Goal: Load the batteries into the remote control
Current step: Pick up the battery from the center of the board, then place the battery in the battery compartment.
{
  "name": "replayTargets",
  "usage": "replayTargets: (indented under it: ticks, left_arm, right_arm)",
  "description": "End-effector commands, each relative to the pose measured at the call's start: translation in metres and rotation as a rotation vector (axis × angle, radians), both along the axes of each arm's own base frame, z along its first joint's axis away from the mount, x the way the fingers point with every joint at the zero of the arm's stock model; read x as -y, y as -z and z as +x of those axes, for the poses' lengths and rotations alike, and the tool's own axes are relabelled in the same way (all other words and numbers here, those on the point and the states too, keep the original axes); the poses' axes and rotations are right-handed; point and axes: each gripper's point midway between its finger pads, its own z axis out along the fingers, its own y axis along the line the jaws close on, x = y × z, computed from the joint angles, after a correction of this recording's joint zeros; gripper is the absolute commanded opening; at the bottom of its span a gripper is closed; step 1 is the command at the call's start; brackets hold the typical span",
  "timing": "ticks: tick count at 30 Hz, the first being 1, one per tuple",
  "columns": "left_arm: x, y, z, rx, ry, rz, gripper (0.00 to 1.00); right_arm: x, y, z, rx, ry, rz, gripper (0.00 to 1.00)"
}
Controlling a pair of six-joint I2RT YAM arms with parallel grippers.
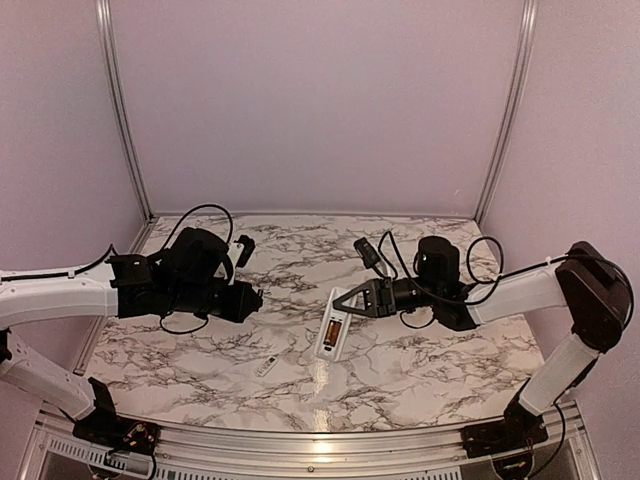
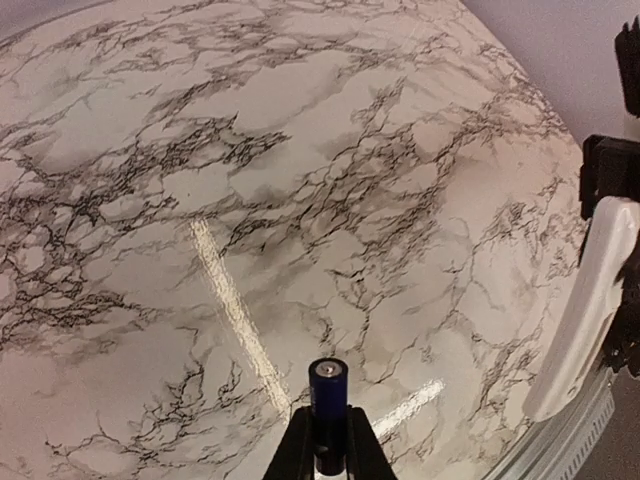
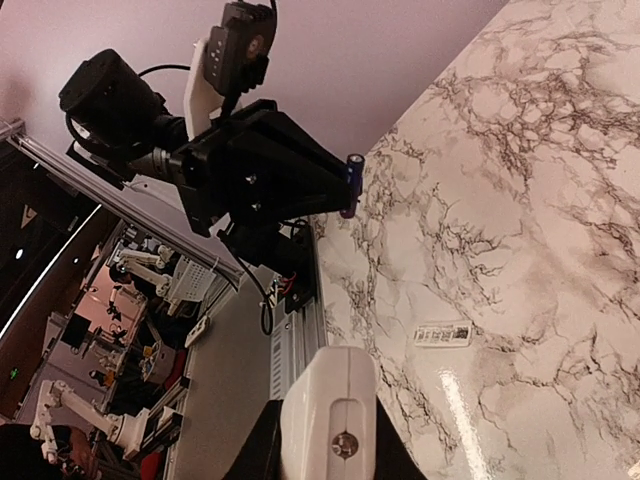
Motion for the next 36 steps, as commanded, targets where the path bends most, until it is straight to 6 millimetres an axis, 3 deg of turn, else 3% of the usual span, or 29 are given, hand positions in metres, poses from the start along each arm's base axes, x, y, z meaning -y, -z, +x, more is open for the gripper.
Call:
replayTargets:
  ticks: [1,3,11,15,36]
  left_arm:
    - [0.040,-0.082,0.007,0.207,0.063,-0.282,0.00]
    - [0.050,-0.090,0.002,0.226,0.088,-0.317,0.00]
    - [0.092,-0.086,-0.018,0.264,0.178,-0.300,0.00]
    - [0.102,-0.084,-0.022,0.275,0.191,-0.305,0.00]
    - [0.112,-0.053,-0.024,0.254,0.212,-0.195,0.00]
  right_arm:
    - [-0.017,-0.013,0.006,0.033,0.025,0.028,0.00]
    - [-0.022,-0.011,0.010,-0.007,0.049,0.018,0.00]
    - [-0.037,0.002,0.030,-0.177,0.133,-0.007,0.00]
    - [-0.039,-0.001,0.030,-0.227,0.124,0.027,0.00]
    - [-0.043,-0.006,0.027,-0.308,0.112,0.077,0.00]
